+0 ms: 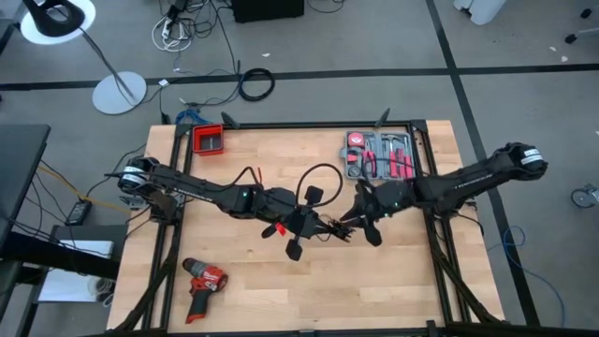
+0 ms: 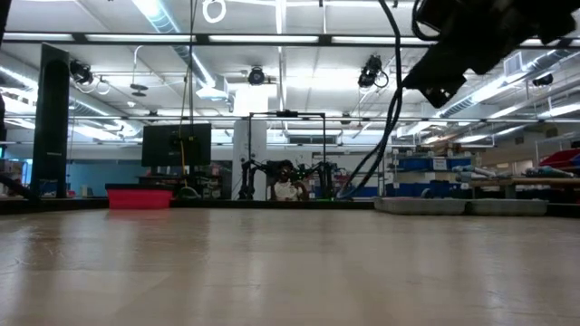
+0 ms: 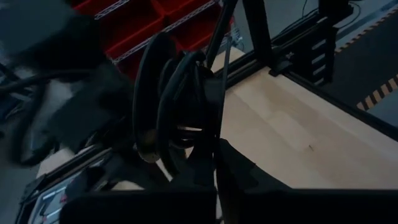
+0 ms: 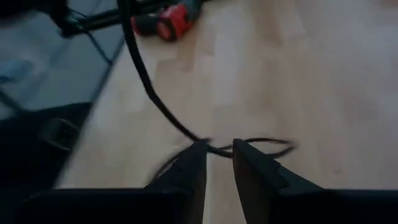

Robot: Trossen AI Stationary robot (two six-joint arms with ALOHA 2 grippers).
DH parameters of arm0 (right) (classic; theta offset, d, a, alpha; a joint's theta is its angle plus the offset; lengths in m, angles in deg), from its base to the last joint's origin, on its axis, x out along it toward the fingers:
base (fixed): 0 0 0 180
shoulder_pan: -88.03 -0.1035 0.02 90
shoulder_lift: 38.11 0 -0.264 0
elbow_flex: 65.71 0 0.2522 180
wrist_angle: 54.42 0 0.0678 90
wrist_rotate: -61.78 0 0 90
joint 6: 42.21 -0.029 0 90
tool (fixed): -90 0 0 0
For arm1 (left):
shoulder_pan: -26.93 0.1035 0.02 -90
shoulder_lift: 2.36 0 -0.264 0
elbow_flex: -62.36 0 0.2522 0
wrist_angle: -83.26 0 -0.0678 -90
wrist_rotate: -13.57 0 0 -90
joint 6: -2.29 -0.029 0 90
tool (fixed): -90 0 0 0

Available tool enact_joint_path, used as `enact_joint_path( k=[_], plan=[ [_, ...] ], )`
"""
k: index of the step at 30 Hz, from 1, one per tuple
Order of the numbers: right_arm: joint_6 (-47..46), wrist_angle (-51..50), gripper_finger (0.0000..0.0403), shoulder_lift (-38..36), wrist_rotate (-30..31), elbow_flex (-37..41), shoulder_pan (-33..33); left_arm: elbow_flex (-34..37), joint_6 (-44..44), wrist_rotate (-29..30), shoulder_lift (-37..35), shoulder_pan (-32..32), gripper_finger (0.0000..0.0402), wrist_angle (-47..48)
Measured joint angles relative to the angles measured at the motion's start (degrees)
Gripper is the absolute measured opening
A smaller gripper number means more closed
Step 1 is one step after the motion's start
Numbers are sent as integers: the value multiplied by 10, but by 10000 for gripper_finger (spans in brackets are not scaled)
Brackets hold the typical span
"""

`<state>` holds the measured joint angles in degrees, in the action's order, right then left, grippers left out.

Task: Coil cords
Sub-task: Coil the black wire onto the black spool

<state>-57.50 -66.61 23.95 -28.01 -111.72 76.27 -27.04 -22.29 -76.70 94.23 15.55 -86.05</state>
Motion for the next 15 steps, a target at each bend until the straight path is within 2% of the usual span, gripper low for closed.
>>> enact_joint_path(
  k=[3, 10, 15],
  plan=[
    [32, 17, 74, 0, 85, 21, -42, 0, 6, 11, 0, 0, 0, -4],
    [61, 59, 73, 5, 191, 27, -108, 0, 11, 13, 0, 0, 0, -11],
    [43, 52, 73, 1, 211, 27, -129, 0, 30, 14, 0, -1, 0, -21]
  ],
)
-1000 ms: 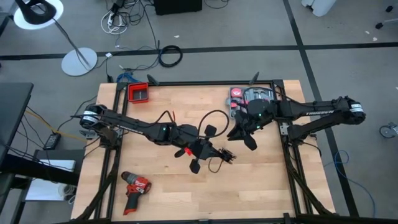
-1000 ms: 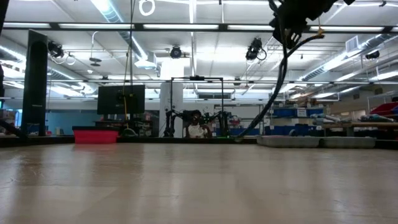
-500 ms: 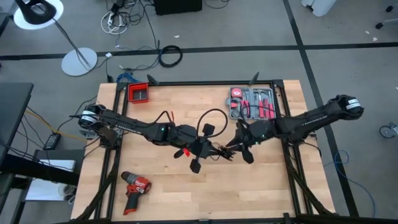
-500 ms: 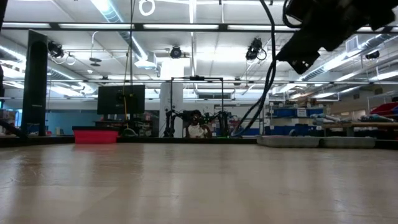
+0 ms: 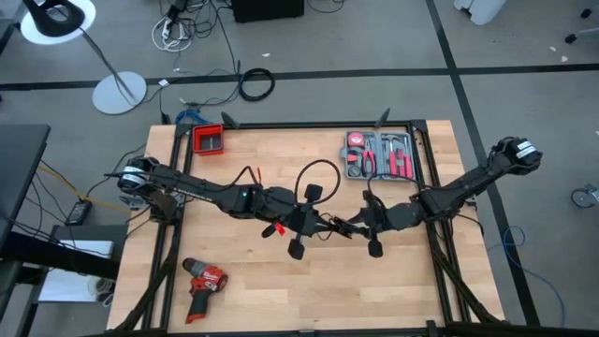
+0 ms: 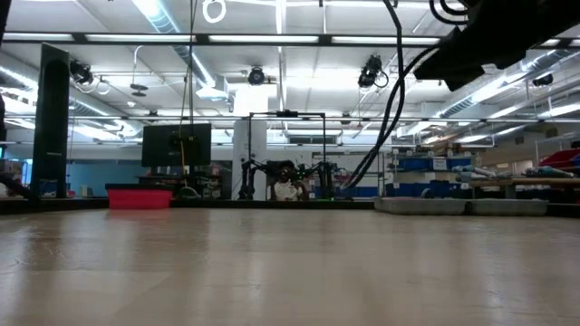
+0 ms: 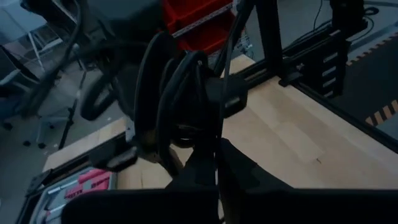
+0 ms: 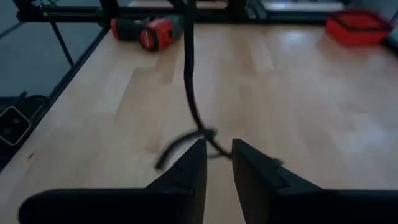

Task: Coil cords
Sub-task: Coil the black wire onto the black spool

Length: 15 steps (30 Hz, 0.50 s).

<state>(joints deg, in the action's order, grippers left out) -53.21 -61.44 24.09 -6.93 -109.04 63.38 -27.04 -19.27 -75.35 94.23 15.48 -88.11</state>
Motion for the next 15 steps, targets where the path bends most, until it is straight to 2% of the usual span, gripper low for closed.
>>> enact_joint_path(
  k=[7, 9, 13, 15],
  plan=[
    [-128, -61, 73, 4, 20, 0, -22, 0, -2, 22, 0, -3, 0, -28],
    [-123, -49, 73, 5, 40, 0, -39, 0, -3, 25, 0, -3, 0, -32],
    [-78, -31, 73, 5, 127, 0, -68, 0, -5, 26, 0, -3, 0, -48],
    [-57, -14, 73, 5, 145, 0, -73, 0, -5, 29, 0, -3, 0, -56]
  ],
)
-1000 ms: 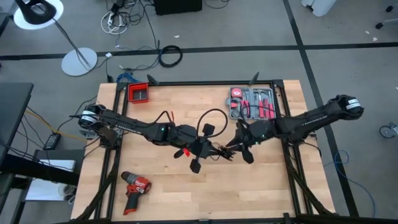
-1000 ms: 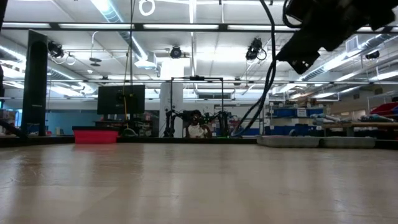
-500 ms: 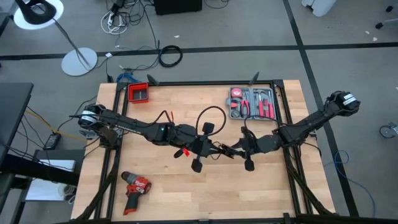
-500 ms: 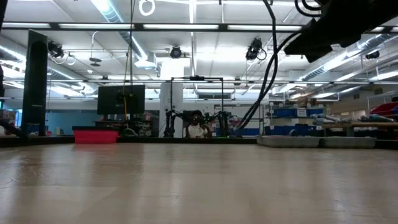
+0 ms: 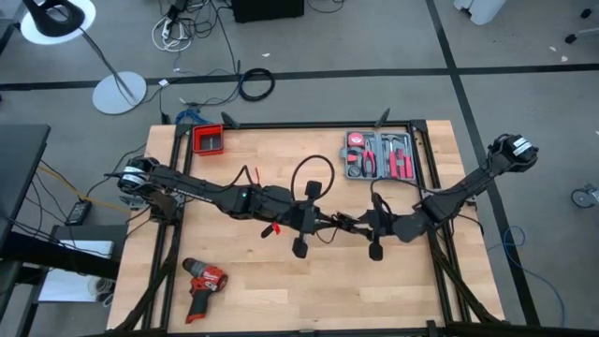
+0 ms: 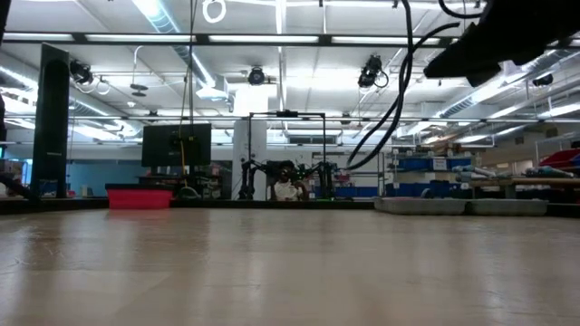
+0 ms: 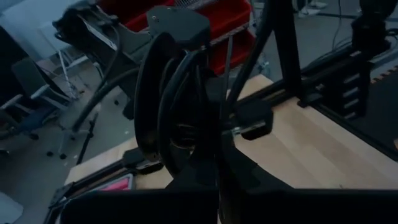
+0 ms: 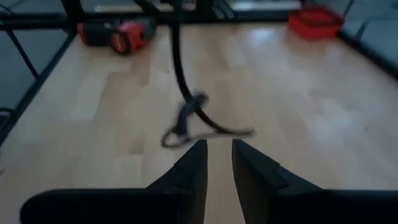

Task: Coil cords
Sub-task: Coil the black wire onto the black spool

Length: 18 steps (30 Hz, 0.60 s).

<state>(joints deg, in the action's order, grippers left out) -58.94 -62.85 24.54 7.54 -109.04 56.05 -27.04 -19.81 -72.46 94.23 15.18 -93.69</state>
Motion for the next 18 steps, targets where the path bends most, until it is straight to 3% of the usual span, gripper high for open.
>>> enact_joint_path(
  k=[18],
  plan=[
    [105, 67, 73, 0, 1, 0, 26, 0, -1, 29, 0, 0, 0, -51]
  ],
)
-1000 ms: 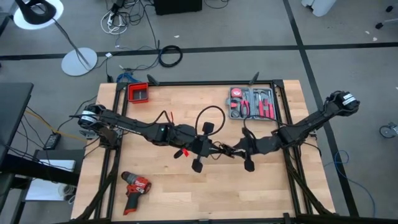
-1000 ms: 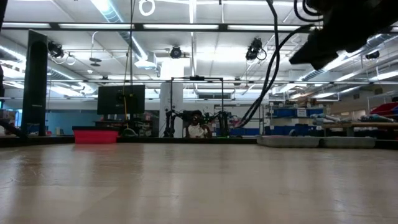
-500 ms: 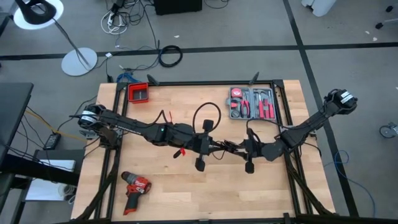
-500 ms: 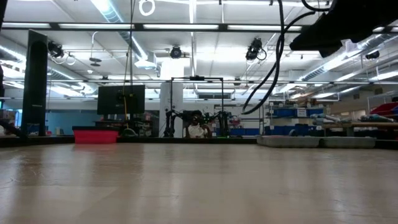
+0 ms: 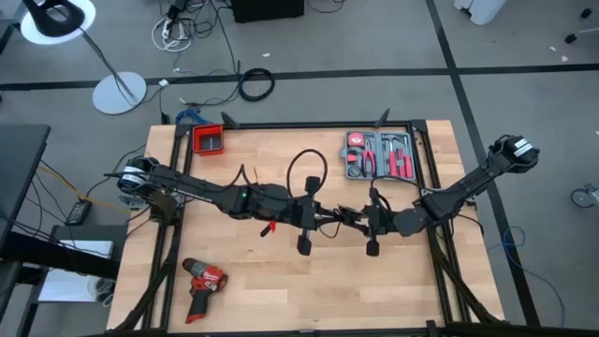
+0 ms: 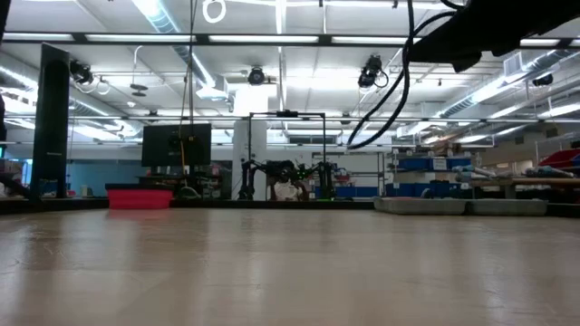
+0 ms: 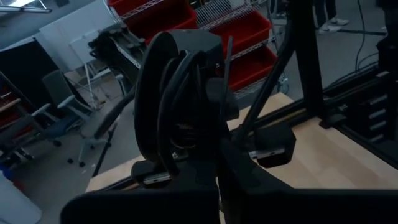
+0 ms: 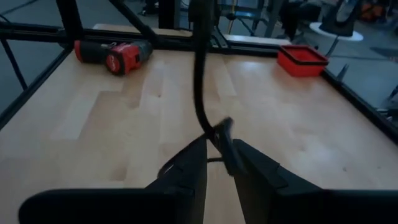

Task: Coil cords
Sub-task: Coil the black wire onto the black spool

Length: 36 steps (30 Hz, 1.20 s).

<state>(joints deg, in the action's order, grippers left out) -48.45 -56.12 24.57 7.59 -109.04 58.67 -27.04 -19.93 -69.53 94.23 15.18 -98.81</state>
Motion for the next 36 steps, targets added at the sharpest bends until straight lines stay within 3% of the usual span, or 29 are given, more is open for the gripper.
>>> enact_joint_path(
  k=[7, 21, 30, 36],
  plan=[
    [75, 24, 78, 0, -28, 0, 9, 0, 0, 11, 0, 0, 0, -12],
    [109, 59, 82, 0, -61, 0, 38, 0, -7, 25, 0, 0, 0, -33],
    [95, 34, 15, 0, -61, 0, 40, 0, -14, 29, 0, 0, 0, -25],
    [34, -37, 15, -8, -59, 0, 14, 0, 10, 30, 0, 0, 0, 13]
  ],
)
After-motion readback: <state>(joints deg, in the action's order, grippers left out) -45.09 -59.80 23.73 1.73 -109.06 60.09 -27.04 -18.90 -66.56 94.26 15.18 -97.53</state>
